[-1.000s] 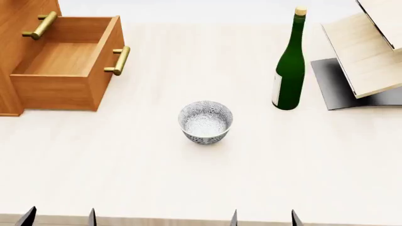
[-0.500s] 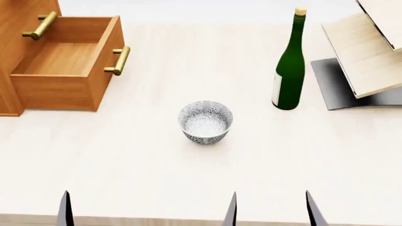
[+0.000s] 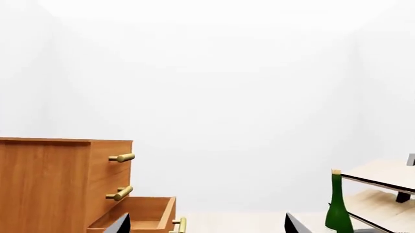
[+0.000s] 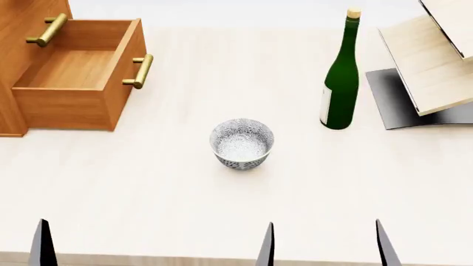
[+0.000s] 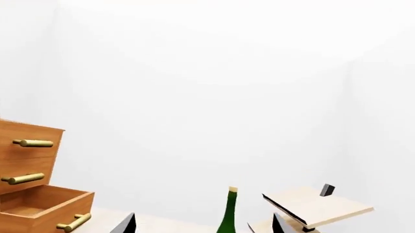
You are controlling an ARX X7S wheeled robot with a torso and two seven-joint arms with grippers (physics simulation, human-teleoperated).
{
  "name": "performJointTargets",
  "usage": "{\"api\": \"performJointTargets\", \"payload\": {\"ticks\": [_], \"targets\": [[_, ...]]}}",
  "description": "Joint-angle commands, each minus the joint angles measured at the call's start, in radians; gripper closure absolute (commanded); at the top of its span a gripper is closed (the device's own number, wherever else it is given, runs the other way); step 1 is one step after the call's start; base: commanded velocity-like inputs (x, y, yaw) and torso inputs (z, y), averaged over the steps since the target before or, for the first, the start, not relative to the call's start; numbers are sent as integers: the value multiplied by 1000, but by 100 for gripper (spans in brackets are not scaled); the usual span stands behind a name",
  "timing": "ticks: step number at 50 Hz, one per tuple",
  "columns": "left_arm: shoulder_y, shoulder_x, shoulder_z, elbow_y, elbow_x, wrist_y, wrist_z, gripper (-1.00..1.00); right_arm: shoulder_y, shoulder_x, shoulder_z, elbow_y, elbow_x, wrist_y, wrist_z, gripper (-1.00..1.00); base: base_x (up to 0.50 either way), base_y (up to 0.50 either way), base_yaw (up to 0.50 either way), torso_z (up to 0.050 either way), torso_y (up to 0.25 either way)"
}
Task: Close the bottom drawer of the cabinet.
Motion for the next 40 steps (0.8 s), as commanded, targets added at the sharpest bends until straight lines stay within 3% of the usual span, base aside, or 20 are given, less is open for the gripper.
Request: {"api": "performJointTargets", "payload": {"ticks": [1,8,40], "targets": [[14,-10,0,2,-7,40,-6,-100,-1,13,-6,9,-6,-21,18,-100,0,0,0,0,0],[19,-17,3,2,-6,45,-12,-100,2,17,-9,13,-6,-18,23,-100,0,36,0,0,0],[11,-41,19,0,-14,41,-34,-100,16,35,-34,22,-21,0,36,-100,0,500,0,0,0]]}}
